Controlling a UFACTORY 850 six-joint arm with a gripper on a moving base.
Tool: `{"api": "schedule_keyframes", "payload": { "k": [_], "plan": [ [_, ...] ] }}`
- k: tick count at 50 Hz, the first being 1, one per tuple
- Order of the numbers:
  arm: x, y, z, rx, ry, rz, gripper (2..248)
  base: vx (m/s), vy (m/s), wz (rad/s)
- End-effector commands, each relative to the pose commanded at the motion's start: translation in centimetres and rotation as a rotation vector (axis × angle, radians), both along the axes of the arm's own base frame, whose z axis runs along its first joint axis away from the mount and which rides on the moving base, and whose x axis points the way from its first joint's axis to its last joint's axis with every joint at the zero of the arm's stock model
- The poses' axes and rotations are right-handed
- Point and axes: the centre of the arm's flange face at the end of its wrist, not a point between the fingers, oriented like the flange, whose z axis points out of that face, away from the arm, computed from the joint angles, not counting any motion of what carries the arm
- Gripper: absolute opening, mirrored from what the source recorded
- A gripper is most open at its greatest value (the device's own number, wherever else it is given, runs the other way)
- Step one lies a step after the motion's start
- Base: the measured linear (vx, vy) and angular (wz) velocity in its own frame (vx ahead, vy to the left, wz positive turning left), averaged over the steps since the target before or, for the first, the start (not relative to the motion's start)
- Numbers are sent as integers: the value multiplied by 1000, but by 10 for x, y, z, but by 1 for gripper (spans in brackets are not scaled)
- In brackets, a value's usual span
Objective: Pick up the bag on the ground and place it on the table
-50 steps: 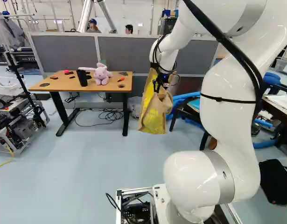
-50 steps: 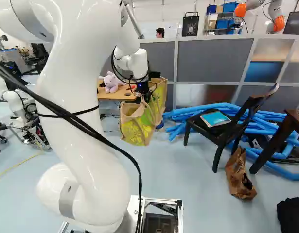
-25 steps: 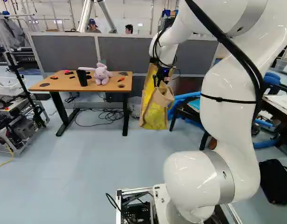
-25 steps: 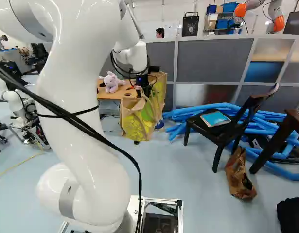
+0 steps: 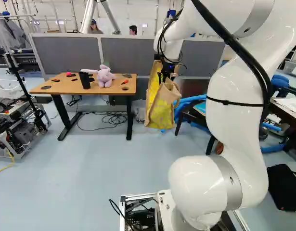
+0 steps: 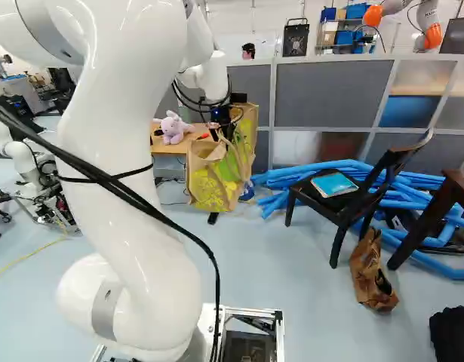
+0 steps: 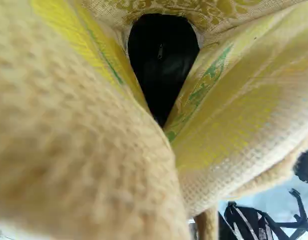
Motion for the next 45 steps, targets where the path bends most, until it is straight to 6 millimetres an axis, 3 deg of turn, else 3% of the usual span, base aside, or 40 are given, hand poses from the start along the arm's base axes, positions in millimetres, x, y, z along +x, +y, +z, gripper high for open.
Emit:
{"api": "schedule_keyframes", "payload": {
  "k": [45],
  "plan": [
    [19,2,63,-17,13,25,23,0,0,0]
  ]
}}
